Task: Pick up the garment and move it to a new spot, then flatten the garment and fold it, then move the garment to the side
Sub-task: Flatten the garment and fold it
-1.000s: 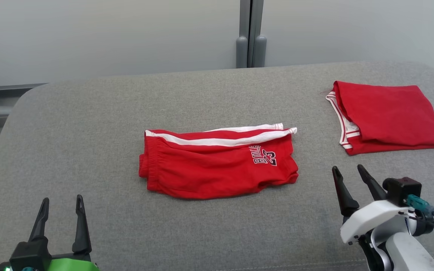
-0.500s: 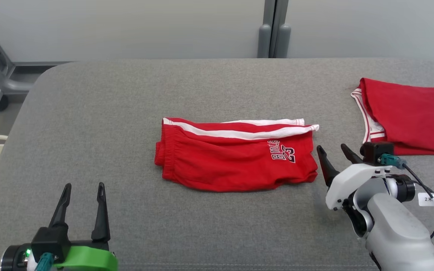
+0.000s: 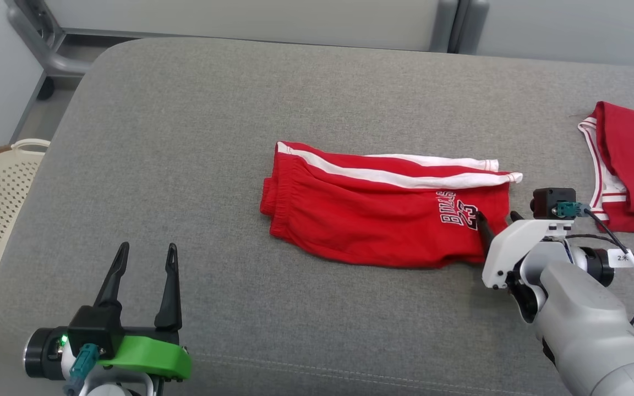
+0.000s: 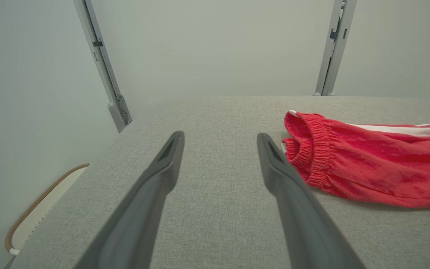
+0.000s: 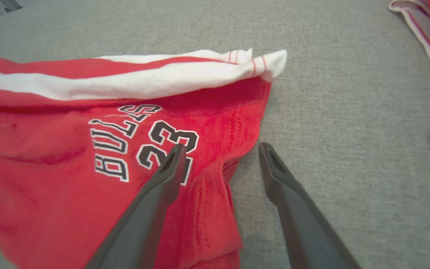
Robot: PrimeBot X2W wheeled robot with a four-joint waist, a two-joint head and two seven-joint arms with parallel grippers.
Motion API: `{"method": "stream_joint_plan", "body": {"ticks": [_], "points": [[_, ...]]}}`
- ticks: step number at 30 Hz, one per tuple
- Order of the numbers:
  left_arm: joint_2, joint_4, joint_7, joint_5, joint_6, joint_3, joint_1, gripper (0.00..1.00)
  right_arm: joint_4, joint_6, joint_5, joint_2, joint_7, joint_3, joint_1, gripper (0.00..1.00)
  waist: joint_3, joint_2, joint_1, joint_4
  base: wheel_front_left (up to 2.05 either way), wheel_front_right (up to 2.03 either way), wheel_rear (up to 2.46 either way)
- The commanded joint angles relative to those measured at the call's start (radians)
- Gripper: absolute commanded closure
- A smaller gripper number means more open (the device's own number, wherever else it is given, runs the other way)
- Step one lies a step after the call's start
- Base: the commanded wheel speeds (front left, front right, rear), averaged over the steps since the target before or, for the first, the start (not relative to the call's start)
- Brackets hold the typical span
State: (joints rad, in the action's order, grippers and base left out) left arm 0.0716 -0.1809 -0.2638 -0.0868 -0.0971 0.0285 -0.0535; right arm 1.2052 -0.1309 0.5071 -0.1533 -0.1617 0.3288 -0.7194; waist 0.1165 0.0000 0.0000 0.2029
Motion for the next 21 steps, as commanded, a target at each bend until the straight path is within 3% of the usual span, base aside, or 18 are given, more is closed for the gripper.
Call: {"method": "stream_joint_plan", "body": {"ticks": [1,20,21], "points": [[-0.003,-0.003,0.0,-0.001,-0.004,-0.003,-0.015,0.0,0.006,0.0,0.013,0.003,0.003,0.002,-0.007,0.0,0.015,0.0,0.0,0.017,0.0,0.0,0.0],[-0.011,-0.014,0.0,0.003,-0.009,0.012,-0.039,0.0,0.087,0.0,0.091,0.002,0.216,-0.028,-0.106,0.0,0.045,0.0,0.0,0.049,0.0,0.0,0.0],[-0.011,-0.015,0.0,0.002,-0.009,0.013,-0.04,0.0,0.088,0.0,0.091,0.005,0.228,-0.026,-0.108,0.31,0.047,0.0,0.0,0.051,0.0,0.0,0.0]]}}
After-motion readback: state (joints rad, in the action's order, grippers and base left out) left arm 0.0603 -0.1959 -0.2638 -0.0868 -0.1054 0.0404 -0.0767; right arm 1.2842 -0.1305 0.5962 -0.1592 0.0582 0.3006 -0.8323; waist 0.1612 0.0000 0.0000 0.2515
